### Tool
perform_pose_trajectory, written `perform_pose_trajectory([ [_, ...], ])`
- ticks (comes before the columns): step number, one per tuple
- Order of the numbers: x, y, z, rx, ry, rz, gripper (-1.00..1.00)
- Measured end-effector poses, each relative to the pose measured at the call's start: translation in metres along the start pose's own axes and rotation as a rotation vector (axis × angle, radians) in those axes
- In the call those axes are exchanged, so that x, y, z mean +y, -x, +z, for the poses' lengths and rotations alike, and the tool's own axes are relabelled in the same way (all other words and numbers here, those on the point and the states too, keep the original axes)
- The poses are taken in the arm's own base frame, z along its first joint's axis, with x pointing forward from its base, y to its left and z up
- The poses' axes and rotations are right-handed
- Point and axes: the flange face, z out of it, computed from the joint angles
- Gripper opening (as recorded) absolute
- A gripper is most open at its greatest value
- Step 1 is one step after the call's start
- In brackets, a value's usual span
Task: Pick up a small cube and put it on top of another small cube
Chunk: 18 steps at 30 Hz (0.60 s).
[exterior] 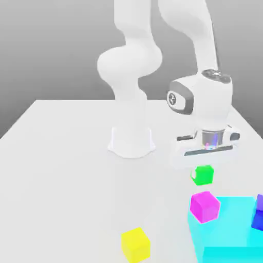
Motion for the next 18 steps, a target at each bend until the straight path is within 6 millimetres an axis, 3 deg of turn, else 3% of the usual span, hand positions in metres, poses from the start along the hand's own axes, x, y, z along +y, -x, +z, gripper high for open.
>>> perform_pose_trajectory([
  [3, 0.012, 0.002, -0.008, 0.009, -0.001, -0.028, -1.0],
  [10, 0.087, 0.027, -0.047, 0.036, 0.013, -0.143, -1.0],
  [18, 0.155, 0.078, -0.104, 0.021, 0.008, -0.24, -1.0],
])
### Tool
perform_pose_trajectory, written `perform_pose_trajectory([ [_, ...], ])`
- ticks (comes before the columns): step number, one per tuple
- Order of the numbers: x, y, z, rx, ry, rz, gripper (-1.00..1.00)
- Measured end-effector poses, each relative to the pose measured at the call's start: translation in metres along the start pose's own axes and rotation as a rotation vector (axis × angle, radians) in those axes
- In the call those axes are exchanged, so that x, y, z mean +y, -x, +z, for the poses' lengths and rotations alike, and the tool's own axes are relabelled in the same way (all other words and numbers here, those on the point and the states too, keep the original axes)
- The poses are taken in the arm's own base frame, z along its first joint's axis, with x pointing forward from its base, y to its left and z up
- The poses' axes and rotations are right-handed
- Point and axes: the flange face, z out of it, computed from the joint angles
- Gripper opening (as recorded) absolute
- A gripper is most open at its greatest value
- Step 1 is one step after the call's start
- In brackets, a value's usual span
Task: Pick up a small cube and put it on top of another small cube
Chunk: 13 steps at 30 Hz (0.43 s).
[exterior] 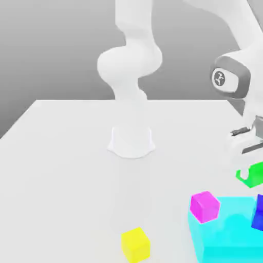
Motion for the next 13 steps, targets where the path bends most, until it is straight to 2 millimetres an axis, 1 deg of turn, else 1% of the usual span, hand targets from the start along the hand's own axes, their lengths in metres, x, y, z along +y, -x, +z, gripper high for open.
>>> perform_pose_trajectory([
  [3, 0.015, 0.024, -0.025, -0.014, -0.012, -0.032, -1.0],
  [4, 0.018, 0.03, -0.025, -0.019, -0.015, -0.039, -1.0],
  [5, 0.02, 0.034, -0.017, -0.021, -0.017, -0.043, -1.0],
  [7, 0.021, 0.036, 0.011, -0.022, -0.018, -0.047, -1.0],
  [8, 0.021, 0.036, 0.023, -0.021, -0.018, -0.048, 1.0],
  [13, 0.021, 0.036, 0.023, -0.021, -0.018, -0.048, 1.0],
])
